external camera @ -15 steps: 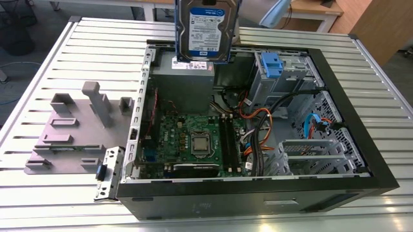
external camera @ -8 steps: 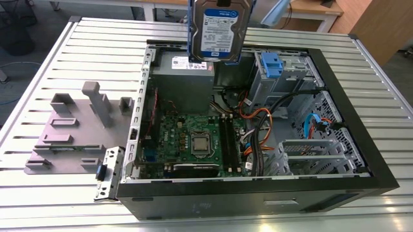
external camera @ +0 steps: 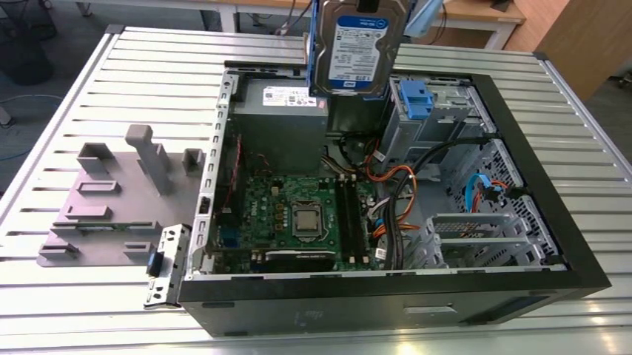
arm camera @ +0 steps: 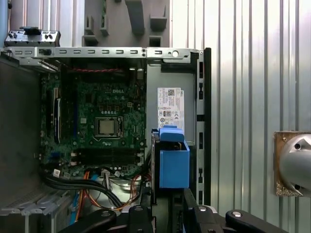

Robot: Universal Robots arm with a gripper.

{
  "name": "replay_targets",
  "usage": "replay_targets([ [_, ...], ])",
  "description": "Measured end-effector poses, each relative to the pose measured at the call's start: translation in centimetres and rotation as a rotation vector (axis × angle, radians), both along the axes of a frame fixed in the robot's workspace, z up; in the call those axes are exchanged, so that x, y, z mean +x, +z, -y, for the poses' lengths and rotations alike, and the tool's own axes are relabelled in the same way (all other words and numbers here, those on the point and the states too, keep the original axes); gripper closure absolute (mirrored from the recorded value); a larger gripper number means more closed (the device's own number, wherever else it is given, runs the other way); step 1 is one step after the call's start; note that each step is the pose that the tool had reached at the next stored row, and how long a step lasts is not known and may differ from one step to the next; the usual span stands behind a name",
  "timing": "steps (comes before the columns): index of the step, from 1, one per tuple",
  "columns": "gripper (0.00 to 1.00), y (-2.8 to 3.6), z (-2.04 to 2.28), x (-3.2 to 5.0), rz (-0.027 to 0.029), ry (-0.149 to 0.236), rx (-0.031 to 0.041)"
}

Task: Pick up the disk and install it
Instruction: 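Pick up the disk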

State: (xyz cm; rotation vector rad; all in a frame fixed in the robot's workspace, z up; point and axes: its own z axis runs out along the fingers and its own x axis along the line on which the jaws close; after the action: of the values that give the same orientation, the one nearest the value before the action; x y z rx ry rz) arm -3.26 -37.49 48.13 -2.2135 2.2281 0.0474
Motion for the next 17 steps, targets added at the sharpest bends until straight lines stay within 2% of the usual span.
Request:
replay_targets([
  [6,0.65,-0.04,0.0,1.23,0.0001,0.0,0.0001],
  [17,0.65,-0.05,0.11,1.38,-0.0001,0.0,-0.0001],
])
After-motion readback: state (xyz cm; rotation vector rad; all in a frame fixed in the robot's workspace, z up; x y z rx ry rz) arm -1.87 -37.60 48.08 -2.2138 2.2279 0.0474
